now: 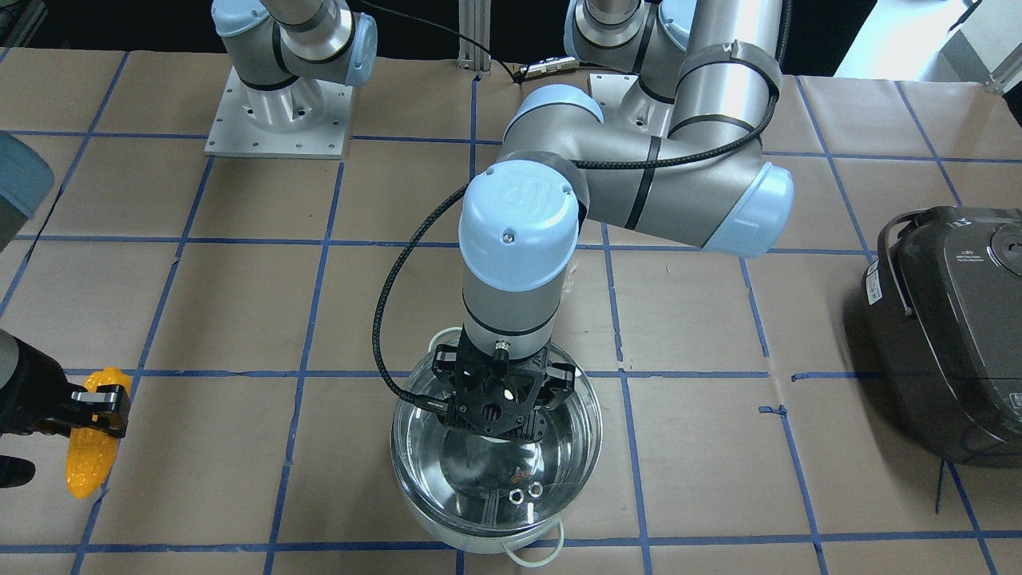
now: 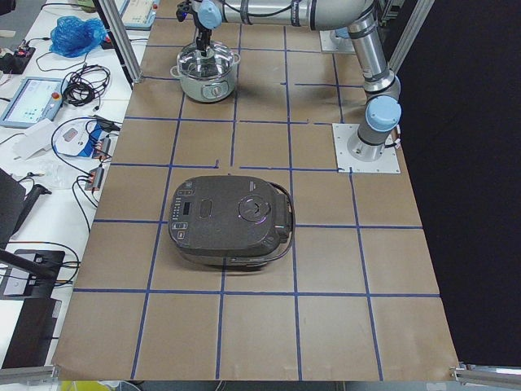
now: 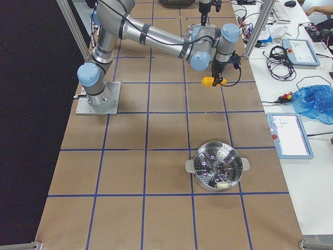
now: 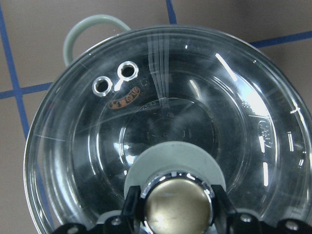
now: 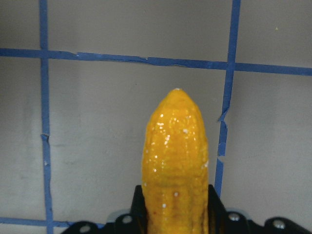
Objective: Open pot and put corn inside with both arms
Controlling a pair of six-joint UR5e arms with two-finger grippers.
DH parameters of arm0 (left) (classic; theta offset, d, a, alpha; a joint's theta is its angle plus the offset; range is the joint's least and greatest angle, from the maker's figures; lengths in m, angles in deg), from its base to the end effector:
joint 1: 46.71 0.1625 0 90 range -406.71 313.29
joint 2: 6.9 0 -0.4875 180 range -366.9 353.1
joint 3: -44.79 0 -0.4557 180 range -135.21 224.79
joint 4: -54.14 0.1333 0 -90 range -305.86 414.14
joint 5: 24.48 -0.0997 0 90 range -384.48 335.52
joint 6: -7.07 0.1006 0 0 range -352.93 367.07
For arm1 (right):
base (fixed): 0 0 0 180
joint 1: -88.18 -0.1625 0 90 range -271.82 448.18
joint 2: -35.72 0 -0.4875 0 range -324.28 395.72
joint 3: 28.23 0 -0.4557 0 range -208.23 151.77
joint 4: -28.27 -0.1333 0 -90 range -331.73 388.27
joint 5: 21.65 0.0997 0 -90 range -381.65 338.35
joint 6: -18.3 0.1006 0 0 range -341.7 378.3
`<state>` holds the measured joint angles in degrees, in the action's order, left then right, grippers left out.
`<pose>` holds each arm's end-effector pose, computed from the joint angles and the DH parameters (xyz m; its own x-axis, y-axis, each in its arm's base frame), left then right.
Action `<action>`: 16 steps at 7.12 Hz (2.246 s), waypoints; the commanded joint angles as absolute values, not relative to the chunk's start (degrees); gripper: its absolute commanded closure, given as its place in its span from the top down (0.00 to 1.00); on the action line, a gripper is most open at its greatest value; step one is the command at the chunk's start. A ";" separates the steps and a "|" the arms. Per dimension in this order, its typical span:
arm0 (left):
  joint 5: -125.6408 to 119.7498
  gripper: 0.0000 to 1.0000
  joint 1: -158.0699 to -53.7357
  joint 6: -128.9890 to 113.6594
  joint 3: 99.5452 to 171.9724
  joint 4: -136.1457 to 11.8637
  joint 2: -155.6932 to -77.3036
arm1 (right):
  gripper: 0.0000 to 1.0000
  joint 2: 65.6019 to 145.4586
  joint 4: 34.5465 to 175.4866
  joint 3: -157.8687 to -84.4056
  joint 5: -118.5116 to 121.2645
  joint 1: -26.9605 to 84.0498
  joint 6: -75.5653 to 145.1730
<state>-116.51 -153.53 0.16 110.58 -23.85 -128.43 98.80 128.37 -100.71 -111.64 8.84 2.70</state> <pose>-0.3599 -0.7421 0.4279 -0.9852 0.1696 -0.0252 0.1711 0.9815 -0.0854 -0.0116 -0.7826 0.4234 -0.9963 -0.0861 0.0031 -0.0861 0.9962 -0.0118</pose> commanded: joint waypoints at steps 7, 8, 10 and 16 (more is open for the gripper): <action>-119.66 0.14 -130.15 8.28 113.24 -33.23 -122.38 | 0.08 85.84 133.71 -88.17 -110.77 -21.66 34.70; -119.32 0.11 -128.64 8.82 116.21 -31.40 -123.18 | 0.08 83.73 135.57 -88.26 -111.38 -22.99 35.52; -119.14 0.11 -126.78 9.26 127.43 -16.78 -124.94 | 0.14 81.43 139.09 -89.75 -111.38 -23.01 35.18; -116.69 0.26 -126.69 9.09 132.59 -7.03 -129.86 | 0.99 94.47 126.60 -92.30 -111.65 -21.44 33.60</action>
<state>-117.93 -126.69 9.06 132.61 -7.46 -129.20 88.90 133.29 -91.71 -111.61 -22.48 34.15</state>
